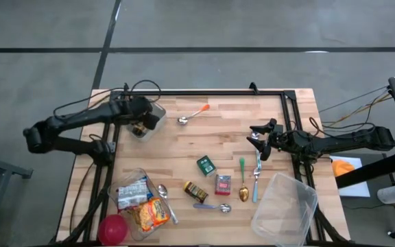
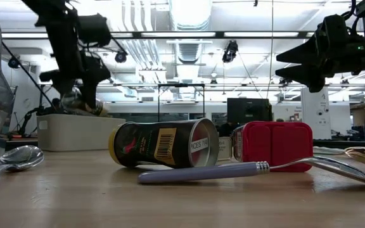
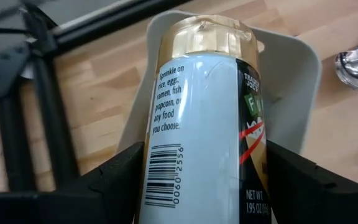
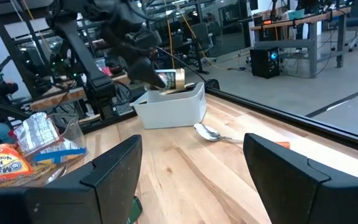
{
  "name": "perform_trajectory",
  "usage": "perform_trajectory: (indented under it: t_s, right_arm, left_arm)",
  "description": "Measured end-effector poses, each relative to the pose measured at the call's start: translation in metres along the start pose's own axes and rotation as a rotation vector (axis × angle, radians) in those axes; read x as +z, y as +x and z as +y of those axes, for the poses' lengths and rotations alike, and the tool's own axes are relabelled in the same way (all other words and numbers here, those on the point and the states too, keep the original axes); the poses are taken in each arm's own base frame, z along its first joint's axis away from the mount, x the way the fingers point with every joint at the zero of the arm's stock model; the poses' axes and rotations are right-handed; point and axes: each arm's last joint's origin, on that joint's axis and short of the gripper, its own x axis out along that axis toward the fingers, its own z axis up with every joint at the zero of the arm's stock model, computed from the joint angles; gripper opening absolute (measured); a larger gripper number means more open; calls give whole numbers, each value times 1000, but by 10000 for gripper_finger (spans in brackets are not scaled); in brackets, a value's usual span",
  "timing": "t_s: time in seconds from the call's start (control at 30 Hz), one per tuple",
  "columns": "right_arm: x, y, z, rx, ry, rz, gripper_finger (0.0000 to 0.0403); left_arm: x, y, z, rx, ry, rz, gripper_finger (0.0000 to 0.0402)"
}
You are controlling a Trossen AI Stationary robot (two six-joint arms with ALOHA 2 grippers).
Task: Pick & Place Food Item
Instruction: Put the golden seasoning bottle into the gray bin
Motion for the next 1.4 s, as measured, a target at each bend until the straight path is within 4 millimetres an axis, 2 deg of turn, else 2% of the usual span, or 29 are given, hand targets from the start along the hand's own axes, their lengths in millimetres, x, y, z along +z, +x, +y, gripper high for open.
perform_trajectory:
  t_s: [0.27, 0.87, 1.4]
  right_arm:
    - [0, 0, 0, 0, 0, 0, 276]
    - [0, 0, 0, 0, 0, 0, 276]
    - [0, 0, 0, 0, 0, 0, 276]
  left_arm:
    - [-3, 29, 6, -85, -5, 36, 273]
    - [-16, 46, 1, -229, -70, 53, 278]
    - [-18, 47, 1, -244, -68, 66, 366]
